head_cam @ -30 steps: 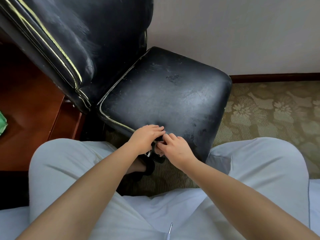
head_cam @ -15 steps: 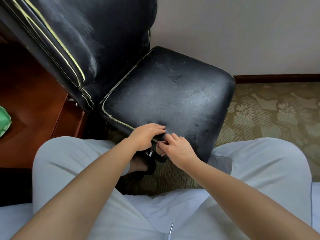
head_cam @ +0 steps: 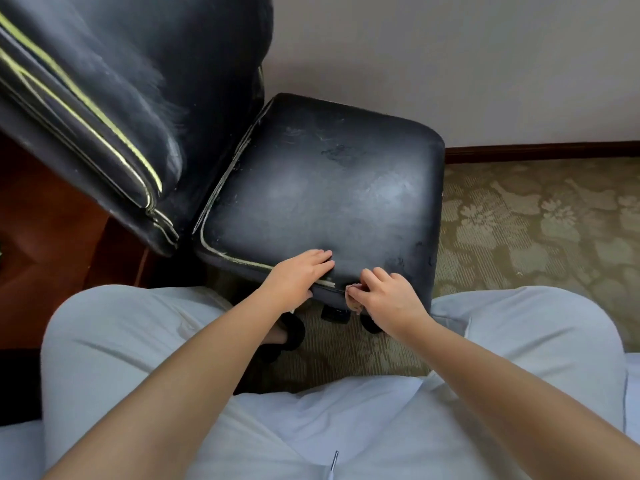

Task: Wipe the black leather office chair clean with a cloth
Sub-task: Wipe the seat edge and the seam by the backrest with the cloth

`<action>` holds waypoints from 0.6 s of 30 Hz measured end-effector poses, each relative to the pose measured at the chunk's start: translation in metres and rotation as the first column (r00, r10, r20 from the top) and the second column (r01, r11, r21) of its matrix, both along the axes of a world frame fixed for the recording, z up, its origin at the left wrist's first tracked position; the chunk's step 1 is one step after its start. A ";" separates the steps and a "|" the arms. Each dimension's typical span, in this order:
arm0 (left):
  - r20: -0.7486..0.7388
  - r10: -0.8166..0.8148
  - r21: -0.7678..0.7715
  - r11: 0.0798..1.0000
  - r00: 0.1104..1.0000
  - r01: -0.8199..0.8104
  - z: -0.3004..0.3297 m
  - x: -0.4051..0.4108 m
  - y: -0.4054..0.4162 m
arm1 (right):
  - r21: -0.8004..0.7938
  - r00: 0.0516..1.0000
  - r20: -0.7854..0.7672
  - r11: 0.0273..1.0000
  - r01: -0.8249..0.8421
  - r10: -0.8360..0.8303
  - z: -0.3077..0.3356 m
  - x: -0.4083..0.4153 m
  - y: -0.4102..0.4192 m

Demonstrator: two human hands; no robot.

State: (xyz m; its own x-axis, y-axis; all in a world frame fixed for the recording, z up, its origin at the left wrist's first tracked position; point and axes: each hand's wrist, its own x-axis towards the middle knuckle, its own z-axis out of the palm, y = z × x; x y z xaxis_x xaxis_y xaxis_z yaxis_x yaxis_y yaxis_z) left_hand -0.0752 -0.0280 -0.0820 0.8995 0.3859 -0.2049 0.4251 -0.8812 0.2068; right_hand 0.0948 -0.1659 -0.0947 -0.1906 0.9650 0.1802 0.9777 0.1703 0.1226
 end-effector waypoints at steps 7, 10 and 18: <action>0.014 0.051 0.001 0.999 0.999 -0.051 -0.005 0.024 -0.016 | 0.000 0.975 -0.140 0.985 0.173 -0.172 0.002 -0.019 0.007; 0.027 0.091 0.016 0.996 0.996 -0.091 -0.004 0.022 -0.015 | 0.031 0.972 -0.142 0.981 0.194 -0.188 0.000 -0.019 0.010; 0.020 0.125 0.010 0.992 0.992 -0.125 -0.002 0.029 -0.013 | 0.069 0.913 -0.236 0.931 0.358 -0.334 -0.007 -0.020 -0.001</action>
State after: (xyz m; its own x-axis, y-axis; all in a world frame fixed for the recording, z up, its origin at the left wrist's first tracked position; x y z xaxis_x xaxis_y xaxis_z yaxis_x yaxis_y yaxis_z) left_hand -0.0462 -0.0411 -0.0838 0.8480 0.4974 -0.1831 0.5278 -0.8239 0.2064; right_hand 0.0744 -0.1668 -0.1014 0.2075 0.9355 0.2859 0.9774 -0.1861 -0.1004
